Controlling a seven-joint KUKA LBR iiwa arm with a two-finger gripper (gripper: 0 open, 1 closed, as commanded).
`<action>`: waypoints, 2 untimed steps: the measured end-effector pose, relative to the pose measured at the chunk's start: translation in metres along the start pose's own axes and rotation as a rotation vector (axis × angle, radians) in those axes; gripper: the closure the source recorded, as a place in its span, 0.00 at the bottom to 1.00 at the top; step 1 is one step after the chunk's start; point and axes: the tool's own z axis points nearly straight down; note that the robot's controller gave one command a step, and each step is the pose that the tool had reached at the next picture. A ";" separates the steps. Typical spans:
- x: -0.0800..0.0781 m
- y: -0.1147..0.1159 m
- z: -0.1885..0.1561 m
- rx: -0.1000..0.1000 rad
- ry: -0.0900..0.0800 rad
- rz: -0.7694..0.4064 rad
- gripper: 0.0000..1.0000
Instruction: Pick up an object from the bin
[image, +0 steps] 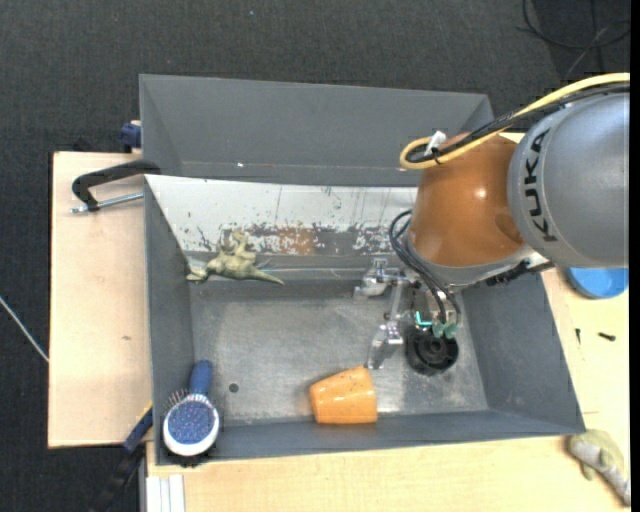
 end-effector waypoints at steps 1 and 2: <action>-0.033 -0.005 0.043 0.002 -0.009 -0.462 0.00; -0.049 -0.078 0.038 0.007 -0.011 -0.551 0.00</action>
Offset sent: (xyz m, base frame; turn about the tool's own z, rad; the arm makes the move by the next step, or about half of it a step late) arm 0.0319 -0.0056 -0.0427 -0.4617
